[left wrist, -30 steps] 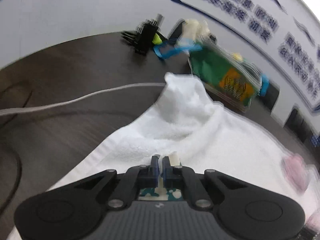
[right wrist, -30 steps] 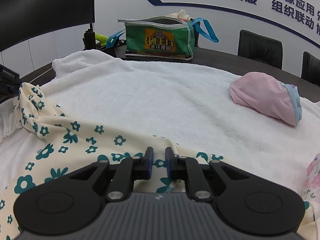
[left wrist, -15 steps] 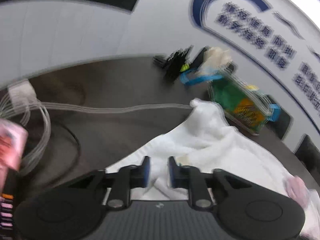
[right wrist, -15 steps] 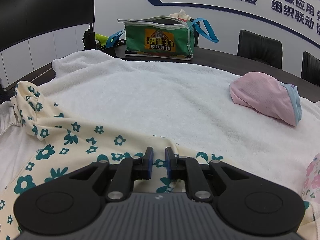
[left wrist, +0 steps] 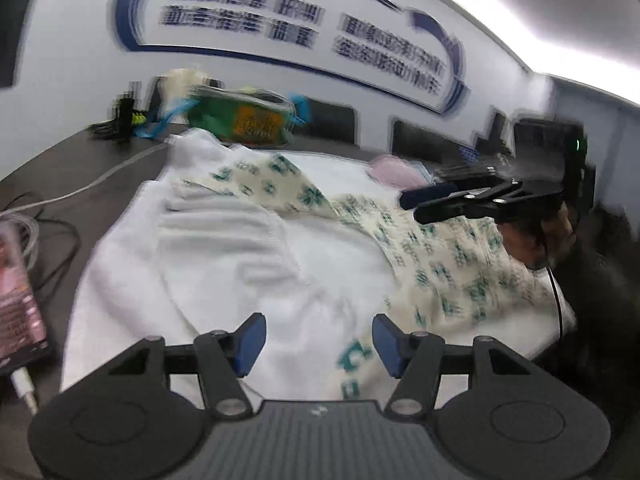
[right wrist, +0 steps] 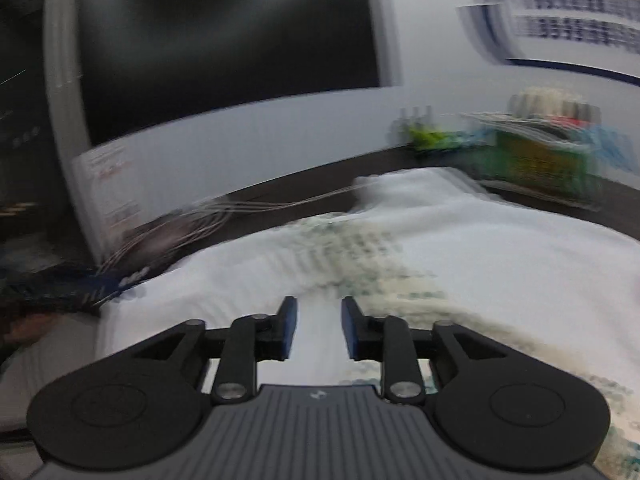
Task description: Fold clothes
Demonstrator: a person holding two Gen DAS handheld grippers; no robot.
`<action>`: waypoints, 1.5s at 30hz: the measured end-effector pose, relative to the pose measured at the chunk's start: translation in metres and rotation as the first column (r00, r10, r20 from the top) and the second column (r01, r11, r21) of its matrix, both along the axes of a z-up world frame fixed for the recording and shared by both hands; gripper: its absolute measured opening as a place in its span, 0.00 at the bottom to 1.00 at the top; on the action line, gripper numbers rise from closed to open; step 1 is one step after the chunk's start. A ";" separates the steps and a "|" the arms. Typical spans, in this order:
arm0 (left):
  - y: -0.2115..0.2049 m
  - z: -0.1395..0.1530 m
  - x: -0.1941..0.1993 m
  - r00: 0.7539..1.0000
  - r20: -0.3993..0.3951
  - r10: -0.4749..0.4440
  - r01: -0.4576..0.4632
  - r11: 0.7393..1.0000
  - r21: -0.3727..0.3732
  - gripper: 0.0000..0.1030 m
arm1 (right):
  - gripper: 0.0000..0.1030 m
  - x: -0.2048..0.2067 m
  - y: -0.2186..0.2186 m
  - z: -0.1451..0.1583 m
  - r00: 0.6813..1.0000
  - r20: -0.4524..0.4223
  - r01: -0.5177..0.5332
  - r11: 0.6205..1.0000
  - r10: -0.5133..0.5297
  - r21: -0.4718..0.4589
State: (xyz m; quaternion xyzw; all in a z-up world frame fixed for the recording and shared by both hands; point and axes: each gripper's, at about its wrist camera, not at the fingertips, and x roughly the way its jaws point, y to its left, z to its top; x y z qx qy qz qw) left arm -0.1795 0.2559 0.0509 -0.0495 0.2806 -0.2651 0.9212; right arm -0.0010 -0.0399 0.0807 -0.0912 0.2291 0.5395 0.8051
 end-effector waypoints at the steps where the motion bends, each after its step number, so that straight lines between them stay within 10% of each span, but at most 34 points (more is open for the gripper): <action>1: -0.003 -0.005 0.001 0.999 -0.005 -0.039 0.039 0.999 0.025 0.56 | 0.32 -0.009 0.011 -0.006 0.995 0.015 -0.094 0.995 0.094 -0.022; 5: -0.006 -0.023 0.009 0.989 -0.059 -0.137 0.142 0.987 0.081 0.54 | 0.35 -0.013 0.047 -0.034 0.976 -0.043 -0.217 0.964 0.213 -0.155; 9: 0.003 -0.025 0.014 0.989 -0.062 -0.135 0.140 0.987 0.084 0.27 | 0.19 -0.007 0.056 -0.054 0.967 -0.096 -0.250 0.944 0.235 -0.215; 15: 0.012 -0.026 0.023 0.988 -0.075 -0.137 0.143 0.986 0.089 0.27 | 0.03 -0.021 0.035 -0.030 0.976 0.042 -0.207 0.972 0.213 -0.109; 19: 0.015 -0.021 0.029 0.997 -0.051 -0.059 0.064 0.993 0.096 0.23 | 0.03 -0.020 0.022 -0.025 0.994 0.086 -0.066 0.997 0.068 -0.026; 21: 0.017 -0.019 0.032 0.999 -0.037 -0.017 0.021 0.995 0.101 0.01 | 0.03 -0.020 0.018 -0.026 0.996 0.090 0.001 1.000 -0.001 -0.007; 25: 0.020 -0.001 0.043 0.992 0.034 0.124 -0.127 0.979 0.158 0.00 | 0.03 -0.018 0.023 -0.041 0.996 0.081 0.042 0.997 -0.037 -0.063; 28: 0.023 0.012 0.051 0.966 0.098 0.240 -0.255 0.948 0.193 0.00 | 0.03 -0.023 0.029 -0.050 0.993 0.104 0.064 0.990 -0.051 -0.129; 32: 0.026 0.021 0.064 0.853 0.121 0.508 -0.522 0.832 0.190 0.07 | 0.19 -0.029 0.040 -0.057 0.981 0.156 0.142 0.972 -0.114 -0.184; 34: 0.028 0.021 0.051 0.894 0.093 0.438 -0.448 0.879 0.165 0.12 | 0.28 -0.032 0.042 -0.055 0.969 0.187 0.199 0.961 -0.164 -0.189; 38: 0.019 0.011 0.008 0.982 0.110 0.151 -0.165 0.978 0.130 0.59 | 0.31 -0.060 0.004 -0.034 0.969 0.210 0.159 0.979 -0.130 -0.126; 43: 0.005 -0.013 0.017 0.987 0.069 0.147 -0.159 0.962 0.224 0.55 | 0.33 -0.090 -0.025 -0.045 0.985 0.174 0.054 0.979 -0.019 -0.197; 45: 0.008 -0.017 0.020 0.987 0.068 0.147 -0.158 0.969 0.191 0.30 | 0.33 -0.093 -0.026 -0.059 0.987 0.162 0.065 0.966 -0.024 -0.249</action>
